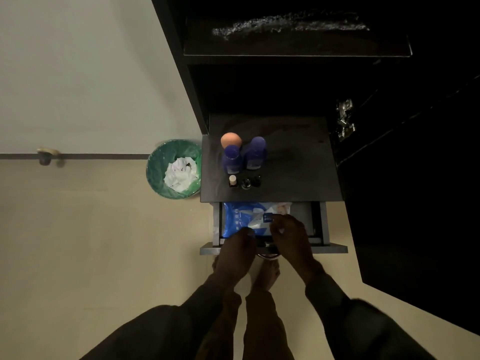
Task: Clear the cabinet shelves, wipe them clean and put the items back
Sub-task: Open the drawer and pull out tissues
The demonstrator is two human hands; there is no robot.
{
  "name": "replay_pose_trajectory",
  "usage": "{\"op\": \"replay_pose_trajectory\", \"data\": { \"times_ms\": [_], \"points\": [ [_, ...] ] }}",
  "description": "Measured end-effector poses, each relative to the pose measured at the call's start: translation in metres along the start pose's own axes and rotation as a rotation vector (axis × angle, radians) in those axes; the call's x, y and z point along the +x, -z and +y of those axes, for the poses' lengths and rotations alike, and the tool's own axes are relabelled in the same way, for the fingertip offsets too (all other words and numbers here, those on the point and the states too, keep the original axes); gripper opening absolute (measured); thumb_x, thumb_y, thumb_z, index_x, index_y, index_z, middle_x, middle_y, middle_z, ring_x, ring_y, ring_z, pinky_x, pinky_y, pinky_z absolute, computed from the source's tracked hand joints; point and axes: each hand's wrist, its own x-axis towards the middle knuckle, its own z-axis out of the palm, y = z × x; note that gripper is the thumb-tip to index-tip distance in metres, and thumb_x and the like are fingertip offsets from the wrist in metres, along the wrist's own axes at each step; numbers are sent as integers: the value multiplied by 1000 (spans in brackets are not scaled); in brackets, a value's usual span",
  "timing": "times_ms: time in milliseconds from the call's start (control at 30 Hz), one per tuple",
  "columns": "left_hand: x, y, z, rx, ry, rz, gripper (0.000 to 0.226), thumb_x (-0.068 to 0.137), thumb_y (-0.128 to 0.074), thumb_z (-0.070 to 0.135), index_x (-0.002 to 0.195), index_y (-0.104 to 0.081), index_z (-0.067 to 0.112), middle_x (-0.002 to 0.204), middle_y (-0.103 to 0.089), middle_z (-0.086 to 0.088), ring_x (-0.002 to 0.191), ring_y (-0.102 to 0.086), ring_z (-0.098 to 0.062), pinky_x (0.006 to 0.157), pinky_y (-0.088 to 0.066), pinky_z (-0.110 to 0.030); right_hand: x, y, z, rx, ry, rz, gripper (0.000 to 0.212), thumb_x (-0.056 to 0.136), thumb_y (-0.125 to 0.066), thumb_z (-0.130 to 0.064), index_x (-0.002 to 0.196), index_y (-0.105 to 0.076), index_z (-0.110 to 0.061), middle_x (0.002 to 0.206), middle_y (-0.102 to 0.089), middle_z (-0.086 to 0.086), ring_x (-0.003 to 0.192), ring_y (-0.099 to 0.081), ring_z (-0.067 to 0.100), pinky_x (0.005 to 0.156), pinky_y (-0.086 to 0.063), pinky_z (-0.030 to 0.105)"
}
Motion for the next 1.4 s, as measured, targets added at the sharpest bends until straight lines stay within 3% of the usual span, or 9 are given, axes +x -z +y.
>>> {"op": "replay_pose_trajectory", "data": {
  "times_ms": [100,300,433,567,833,1033,1167,1267,1400],
  "points": [
    [14,6,2,77,12,-15,42,95,-58,19,136,-48,18,130,-57,-4,115,-59,-12,92,-43,-17,15,-8,0,-168,45,-180,37,96,-55,-25,133,-55,-23,133,-55,4,120,-56,20,99,-50,38],
    [42,14,2,299,23,-11,69,90,-65,31,149,-30,21,141,-45,-11,118,-56,-25,97,-49,-32,25,-19,-9,-317,185,-138,37,98,-53,-28,133,-53,-19,128,-56,7,114,-55,22,95,-47,35],
    [54,17,-5,364,22,-61,60,92,-62,32,144,-35,25,143,-41,-10,118,-55,-26,96,-51,-35,28,-22,-9,-420,245,-130,40,99,-50,-29,139,-48,-25,127,-56,4,110,-55,19,83,-42,25],
    [61,22,-9,360,-8,-51,41,93,-61,25,132,-50,24,139,-45,-9,117,-54,-23,95,-49,-31,30,-21,-11,-439,268,-71,29,97,-53,-29,125,-59,-25,125,-57,2,110,-57,18,82,-45,27],
    [68,17,-11,384,6,-5,54,95,-57,19,145,-37,19,139,-47,-12,113,-58,-24,94,-53,-35,31,-26,-12,-621,225,-118,26,97,-49,-36,117,-60,-23,115,-57,4,98,-58,18,75,-45,29],
    [71,14,-9,305,73,67,28,94,-59,23,121,-59,14,117,-66,-8,104,-64,-21,92,-54,-34,38,-29,-17,-551,59,-1,42,97,-40,-54,98,-65,-20,100,-64,1,90,-62,17,77,-47,32],
    [72,17,-9,290,73,85,23,96,-56,20,114,-65,11,115,-66,-10,102,-64,-22,90,-54,-32,44,-31,-19,-561,22,26,41,100,-39,-47,99,-67,-18,101,-68,2,91,-65,18,69,-39,27],
    [73,15,-12,295,72,54,24,95,-59,24,115,-65,12,122,-61,-9,109,-61,-21,97,-50,-31,43,-38,-11,-502,72,-12,28,98,-53,-32,116,-65,-14,117,-65,7,106,-63,23,82,-48,34],
    [72,13,-18,220,105,34,40,90,-67,21,127,-56,13,128,-57,-6,116,-57,-21,102,-49,-33,48,-42,-12,-529,56,-110,38,99,-52,-27,132,-54,-8,133,-56,14,123,-54,28,101,-42,39]
  ]
}}
